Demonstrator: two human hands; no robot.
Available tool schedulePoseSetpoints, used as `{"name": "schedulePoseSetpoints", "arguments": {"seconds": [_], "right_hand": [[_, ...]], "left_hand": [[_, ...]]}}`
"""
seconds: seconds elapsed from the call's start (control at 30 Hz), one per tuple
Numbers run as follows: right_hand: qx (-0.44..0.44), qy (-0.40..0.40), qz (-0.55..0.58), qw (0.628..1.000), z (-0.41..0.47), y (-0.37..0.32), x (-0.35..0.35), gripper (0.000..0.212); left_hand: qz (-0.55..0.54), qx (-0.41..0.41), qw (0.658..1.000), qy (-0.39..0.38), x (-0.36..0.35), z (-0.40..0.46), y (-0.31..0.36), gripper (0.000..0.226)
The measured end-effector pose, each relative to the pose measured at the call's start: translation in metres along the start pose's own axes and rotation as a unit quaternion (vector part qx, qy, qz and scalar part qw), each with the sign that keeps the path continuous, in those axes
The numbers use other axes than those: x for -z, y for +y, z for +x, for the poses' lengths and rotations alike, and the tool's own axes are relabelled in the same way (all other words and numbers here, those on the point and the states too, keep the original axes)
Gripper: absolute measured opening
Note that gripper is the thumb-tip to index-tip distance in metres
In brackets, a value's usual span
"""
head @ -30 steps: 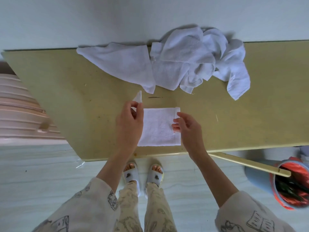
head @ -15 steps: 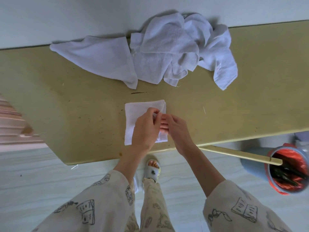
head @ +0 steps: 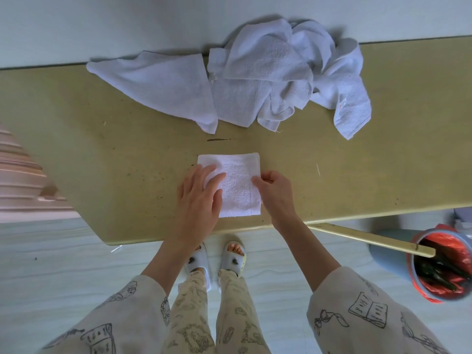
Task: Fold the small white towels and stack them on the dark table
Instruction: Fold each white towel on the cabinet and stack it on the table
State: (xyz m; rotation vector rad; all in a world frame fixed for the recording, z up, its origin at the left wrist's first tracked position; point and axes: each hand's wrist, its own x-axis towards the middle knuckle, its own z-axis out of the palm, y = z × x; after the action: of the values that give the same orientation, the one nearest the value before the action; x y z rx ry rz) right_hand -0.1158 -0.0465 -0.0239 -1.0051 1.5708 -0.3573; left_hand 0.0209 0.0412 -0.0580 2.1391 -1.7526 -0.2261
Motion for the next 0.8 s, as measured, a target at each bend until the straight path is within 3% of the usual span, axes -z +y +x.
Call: {"name": "schedulePoseSetpoints", "arguments": {"seconds": [0.17, 0.33, 0.5, 0.57, 0.63, 0.7, 0.8], "right_hand": [[-0.014, 0.002, 0.004, 1.000, 0.000, -0.002, 0.000, 0.015], [-0.011, 0.010, -0.025, 1.000, 0.002, -0.004, -0.001, 0.006], [-0.014, 0.017, -0.052, 0.998, 0.001, 0.004, 0.006, 0.013], [0.031, 0.046, -0.119, 0.991, -0.004, 0.007, 0.007, 0.019], [0.162, 0.116, -0.259, 0.945, -0.011, 0.012, 0.003, 0.028], [0.311, 0.142, -0.370, 0.864, -0.014, 0.019, -0.008, 0.035], [0.401, 0.114, -0.468, 0.780, -0.002, 0.030, -0.027, 0.043]], "left_hand": [[0.046, -0.010, 0.995, -0.092, -0.003, -0.004, -0.001, 0.041], [0.060, -0.008, 0.991, -0.116, -0.003, -0.004, -0.002, 0.043], [0.072, -0.007, 0.987, -0.141, -0.004, -0.005, -0.006, 0.047], [0.084, -0.011, 0.984, -0.158, -0.004, -0.005, -0.008, 0.051], [0.090, -0.020, 0.981, -0.171, -0.003, -0.004, -0.010, 0.053], [0.088, -0.031, 0.981, -0.172, -0.001, -0.003, -0.012, 0.056], [0.073, -0.048, 0.985, -0.146, 0.003, 0.004, -0.013, 0.056]]}}
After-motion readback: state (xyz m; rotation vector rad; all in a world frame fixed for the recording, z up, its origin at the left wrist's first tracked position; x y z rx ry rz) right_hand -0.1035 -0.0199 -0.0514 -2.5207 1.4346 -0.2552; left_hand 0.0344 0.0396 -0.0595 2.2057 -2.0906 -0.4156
